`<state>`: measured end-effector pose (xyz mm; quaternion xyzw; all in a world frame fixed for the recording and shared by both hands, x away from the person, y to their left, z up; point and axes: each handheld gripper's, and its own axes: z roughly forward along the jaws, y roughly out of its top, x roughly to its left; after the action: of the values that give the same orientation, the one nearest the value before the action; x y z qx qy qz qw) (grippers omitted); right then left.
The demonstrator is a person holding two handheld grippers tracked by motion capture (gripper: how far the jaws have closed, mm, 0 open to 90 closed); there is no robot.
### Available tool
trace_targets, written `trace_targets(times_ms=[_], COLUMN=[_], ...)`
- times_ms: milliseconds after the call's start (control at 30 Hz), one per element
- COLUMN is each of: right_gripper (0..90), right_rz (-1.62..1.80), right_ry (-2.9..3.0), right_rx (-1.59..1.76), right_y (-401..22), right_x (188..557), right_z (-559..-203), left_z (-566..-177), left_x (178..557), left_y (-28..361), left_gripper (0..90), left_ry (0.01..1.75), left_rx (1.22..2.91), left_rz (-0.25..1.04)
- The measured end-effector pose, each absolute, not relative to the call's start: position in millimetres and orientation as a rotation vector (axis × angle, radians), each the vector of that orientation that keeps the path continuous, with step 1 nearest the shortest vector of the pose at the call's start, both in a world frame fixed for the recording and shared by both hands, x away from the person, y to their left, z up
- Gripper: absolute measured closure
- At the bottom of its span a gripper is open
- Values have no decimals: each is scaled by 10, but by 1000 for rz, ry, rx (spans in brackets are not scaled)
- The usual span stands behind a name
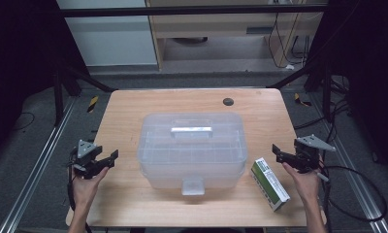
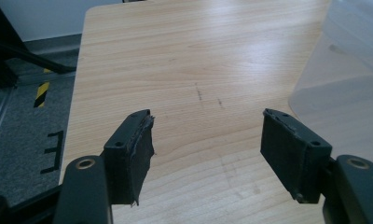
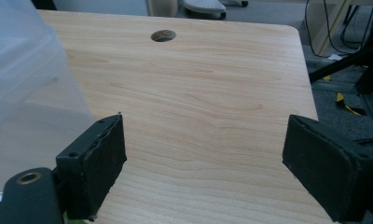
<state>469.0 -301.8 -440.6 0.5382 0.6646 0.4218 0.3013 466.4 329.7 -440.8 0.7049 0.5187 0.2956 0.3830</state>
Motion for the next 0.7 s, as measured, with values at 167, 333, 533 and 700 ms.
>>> trace_targets(times_ms=[167,333,533,700], right_gripper=[137,148,158,159], right_rz=[1114,1119,1094,1091], right_ry=[1793,1798,1831,1835], right_rx=[1393,1381,1354,1343], right_y=[-2970,-2948,-2894,-2889], right_x=[4683,4669,4669,4675], right_z=[-4397,-4380,-4344,-4329], left_z=[-4313,-4196,-3983,-3870], left_x=[4642,4616,4582,4574], left_y=[3256,3222,3155,3101], left_gripper=[319,319,314,309], left_ry=[1297,1255,1186,1139], left_rx=[1827,1867,1876,1885], left_rz=[748,758,757,765])
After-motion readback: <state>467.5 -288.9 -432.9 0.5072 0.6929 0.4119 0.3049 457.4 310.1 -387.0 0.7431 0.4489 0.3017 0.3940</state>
